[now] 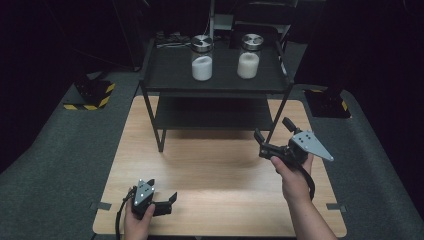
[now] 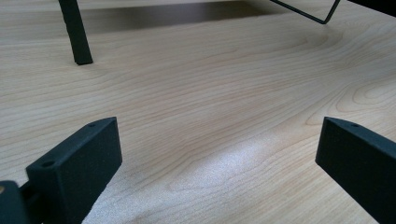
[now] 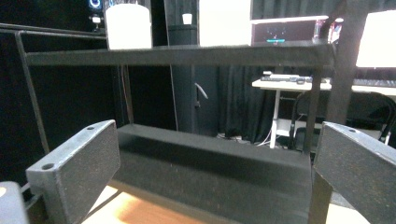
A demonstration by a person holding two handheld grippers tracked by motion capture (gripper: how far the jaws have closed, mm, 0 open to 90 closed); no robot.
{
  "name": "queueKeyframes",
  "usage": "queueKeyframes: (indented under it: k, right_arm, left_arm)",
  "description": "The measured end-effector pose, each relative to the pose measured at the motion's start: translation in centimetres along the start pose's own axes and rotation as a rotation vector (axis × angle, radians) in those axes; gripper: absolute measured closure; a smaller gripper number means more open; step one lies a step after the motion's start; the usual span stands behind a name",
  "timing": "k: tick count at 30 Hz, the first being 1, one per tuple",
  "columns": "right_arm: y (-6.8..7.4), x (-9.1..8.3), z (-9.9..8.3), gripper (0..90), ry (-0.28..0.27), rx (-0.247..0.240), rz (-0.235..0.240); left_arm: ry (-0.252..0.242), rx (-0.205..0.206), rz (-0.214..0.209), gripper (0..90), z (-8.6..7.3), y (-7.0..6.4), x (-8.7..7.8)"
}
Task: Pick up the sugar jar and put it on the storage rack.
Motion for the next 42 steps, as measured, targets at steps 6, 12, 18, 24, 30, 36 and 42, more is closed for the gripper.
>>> queueKeyframes:
  k: [6, 12, 18, 24, 30, 36, 42]
  right_arm:
    - [-0.4, -1.2, -1.4, 0.0, 0.011, 0.007, -0.008]
    - [-1.1, -2.3, -3.0, 0.0, 0.025, 0.013, -0.011]
    - [-1.6, -3.3, -4.6, 0.0, 0.054, 0.014, -0.016]
    - [-2.0, -4.0, -6.1, 0.0, 0.096, 0.009, -0.038]
    - [-2.5, -4.9, -7.6, 0.0, 0.142, 0.01, -0.056]
    - [-3.2, -5.9, -8.8, 0.0, 0.189, 0.038, -0.08]
    - [-3.6, -6.4, -9.5, 0.0, 0.222, 0.041, -0.092]
  left_arm:
    - [-0.002, 0.001, 0.0, 0.8, 0.0, -0.1, 0.0]
    - [-0.004, 0.006, -0.003, 0.8, 0.0, -0.1, 0.0]
    - [-0.002, 0.007, -0.005, 0.8, 0.0, -0.1, 0.0]
    - [-0.005, 0.008, -0.005, 0.8, -0.1, -0.1, 0.0]
    - [-0.005, 0.007, -0.006, 0.8, 0.0, -0.1, 0.0]
    - [-0.004, 0.007, -0.008, 0.8, 0.0, -0.1, 0.0]
    - [-0.003, 0.013, -0.011, 0.8, 0.0, -0.2, 0.1]
Point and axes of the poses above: each handheld gripper's, and its own axes: x roughly forward along the jaws, z roughly out of its top, y roughly to its left, the point moved 1 cm from there along x, roughly forward along the jaws, and after that the axes turned 8 degrees about x, right-handed, at the moved point
